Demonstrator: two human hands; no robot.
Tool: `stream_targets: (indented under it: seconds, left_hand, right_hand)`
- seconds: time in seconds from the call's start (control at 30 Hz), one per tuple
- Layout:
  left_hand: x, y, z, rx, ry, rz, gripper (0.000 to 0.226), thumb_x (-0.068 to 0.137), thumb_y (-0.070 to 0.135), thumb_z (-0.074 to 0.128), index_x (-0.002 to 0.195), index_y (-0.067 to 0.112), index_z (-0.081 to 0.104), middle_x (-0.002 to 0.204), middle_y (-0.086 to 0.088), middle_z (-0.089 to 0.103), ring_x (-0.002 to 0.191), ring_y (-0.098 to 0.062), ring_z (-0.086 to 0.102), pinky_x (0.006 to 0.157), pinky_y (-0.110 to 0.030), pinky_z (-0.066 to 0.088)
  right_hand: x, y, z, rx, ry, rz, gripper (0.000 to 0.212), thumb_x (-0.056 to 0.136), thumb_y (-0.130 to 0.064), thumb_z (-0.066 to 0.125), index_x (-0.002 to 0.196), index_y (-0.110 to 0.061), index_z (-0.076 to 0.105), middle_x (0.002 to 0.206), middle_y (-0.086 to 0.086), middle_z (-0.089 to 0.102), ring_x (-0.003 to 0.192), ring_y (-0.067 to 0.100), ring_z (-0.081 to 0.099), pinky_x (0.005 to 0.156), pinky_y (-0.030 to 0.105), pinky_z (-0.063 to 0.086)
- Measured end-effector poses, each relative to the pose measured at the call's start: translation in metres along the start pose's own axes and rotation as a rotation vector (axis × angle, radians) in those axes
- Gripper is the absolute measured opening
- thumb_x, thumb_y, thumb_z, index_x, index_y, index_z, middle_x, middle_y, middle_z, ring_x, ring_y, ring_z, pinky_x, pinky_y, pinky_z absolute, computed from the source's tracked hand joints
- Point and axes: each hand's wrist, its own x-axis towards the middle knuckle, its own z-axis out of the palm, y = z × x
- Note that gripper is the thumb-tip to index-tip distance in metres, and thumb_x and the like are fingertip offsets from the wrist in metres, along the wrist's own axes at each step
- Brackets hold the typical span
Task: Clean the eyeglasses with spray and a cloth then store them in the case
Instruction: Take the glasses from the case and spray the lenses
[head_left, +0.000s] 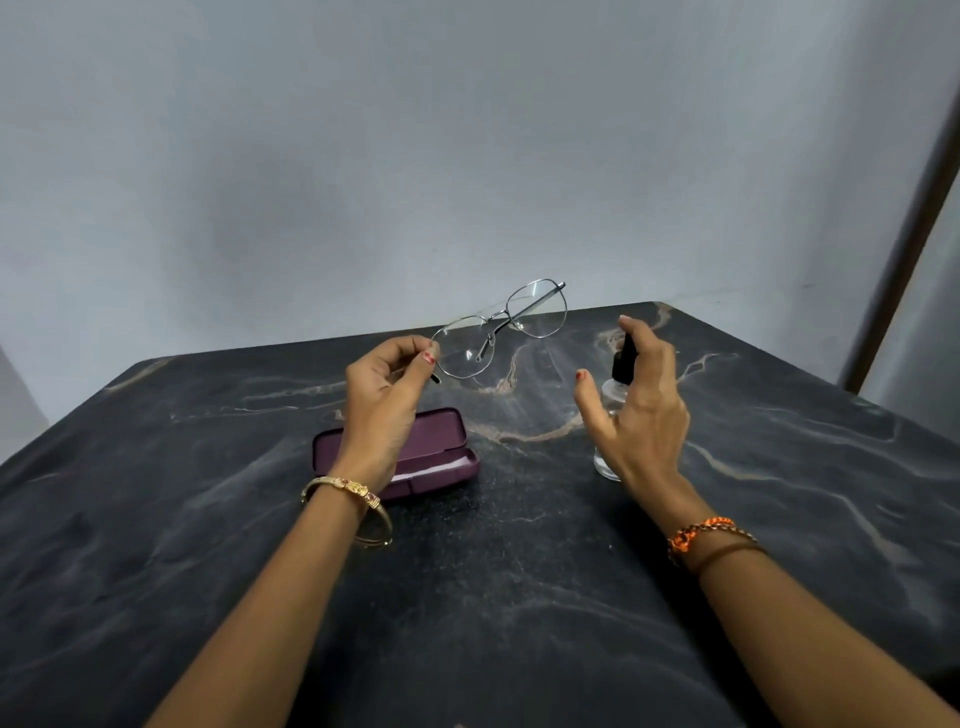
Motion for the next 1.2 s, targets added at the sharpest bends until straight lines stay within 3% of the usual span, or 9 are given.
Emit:
stream_targets:
  seconds: [0.17, 0.3, 0.43, 0.63, 0.8, 0.9, 1.07, 1.2]
  left_hand:
    - [0.001, -0.002, 0.0, -0.014, 0.047, -0.008, 0.022, 0.083, 0.002, 0.057, 0.075, 0.022, 0.062, 0.077, 0.005, 0.063, 0.072, -0.001, 0.057, 0.068, -0.007, 0.048]
    - [0.001, -0.003, -0.001, 0.005, 0.043, 0.006, 0.021, 0.083, 0.003, 0.058, 0.076, 0.023, 0.062, 0.079, 0.006, 0.063, 0.072, 0.004, 0.059, 0.068, -0.008, 0.048]
    - [-0.002, -0.001, 0.003, 0.024, 0.003, 0.039, 0.022, 0.083, 0.004, 0.059, 0.075, 0.024, 0.062, 0.077, 0.008, 0.063, 0.07, 0.008, 0.059, 0.067, -0.007, 0.048]
    - [-0.008, 0.001, 0.011, 0.107, -0.071, 0.078, 0.024, 0.084, 0.003, 0.057, 0.074, 0.024, 0.061, 0.074, 0.009, 0.061, 0.066, 0.012, 0.056, 0.064, -0.004, 0.047]
    - [-0.01, 0.001, 0.013, 0.15, -0.062, 0.075, 0.019, 0.084, 0.004, 0.057, 0.076, 0.021, 0.061, 0.073, 0.007, 0.061, 0.064, 0.011, 0.056, 0.063, -0.003, 0.045]
    - [-0.01, -0.001, 0.012, 0.17, -0.04, 0.063, 0.017, 0.084, 0.005, 0.058, 0.076, 0.02, 0.061, 0.073, 0.008, 0.061, 0.064, 0.012, 0.056, 0.062, -0.002, 0.044]
    - [-0.011, -0.001, 0.012, 0.186, -0.019, 0.051, 0.019, 0.084, 0.007, 0.058, 0.074, 0.023, 0.061, 0.074, 0.01, 0.061, 0.065, 0.014, 0.056, 0.061, -0.002, 0.044]
    - [-0.01, -0.001, 0.013, 0.193, -0.009, 0.046, 0.019, 0.084, 0.007, 0.059, 0.075, 0.023, 0.061, 0.075, 0.01, 0.061, 0.065, 0.015, 0.055, 0.06, -0.001, 0.043]
  right_hand:
    - [-0.006, 0.001, 0.002, -0.024, -0.004, 0.051, 0.06, 0.075, -0.039, 0.049, 0.129, -0.028, 0.027, 0.095, 0.014, 0.057, 0.054, 0.017, 0.046, 0.049, 0.023, 0.036]
    - [-0.004, 0.003, 0.0, 0.017, -0.032, 0.032, 0.062, 0.075, -0.019, 0.059, 0.131, -0.026, 0.032, 0.088, 0.013, 0.064, 0.048, 0.016, 0.045, 0.045, 0.019, 0.038]
    - [-0.002, -0.011, -0.001, 0.044, -0.109, -0.115, 0.057, 0.072, -0.004, 0.064, 0.127, -0.008, 0.049, 0.078, 0.015, 0.064, 0.058, 0.026, 0.059, 0.05, 0.034, 0.055]
    - [-0.001, -0.037, -0.002, 0.066, -0.118, -0.22, 0.063, 0.071, -0.008, 0.064, 0.125, -0.016, 0.032, 0.096, 0.012, 0.069, 0.051, 0.025, 0.06, 0.042, 0.024, 0.048]
    - [0.002, -0.041, -0.006, 0.065, -0.113, -0.266, 0.056, 0.07, -0.008, 0.066, 0.118, -0.016, 0.038, 0.094, 0.012, 0.07, 0.058, 0.021, 0.064, 0.042, 0.026, 0.051]
    - [0.002, -0.039, -0.006, 0.052, -0.107, -0.269, 0.057, 0.068, -0.007, 0.067, 0.118, -0.018, 0.041, 0.086, 0.009, 0.071, 0.058, 0.009, 0.056, 0.042, 0.022, 0.047]
    - [0.004, -0.036, -0.006, 0.057, -0.101, -0.251, 0.053, 0.068, -0.009, 0.066, 0.115, -0.02, 0.041, 0.08, 0.004, 0.07, 0.058, 0.003, 0.048, 0.045, 0.021, 0.044]
    - [0.003, -0.037, -0.007, 0.072, -0.112, -0.233, 0.057, 0.071, -0.009, 0.065, 0.12, -0.019, 0.038, 0.083, 0.007, 0.07, 0.047, 0.01, 0.048, 0.043, 0.019, 0.041]
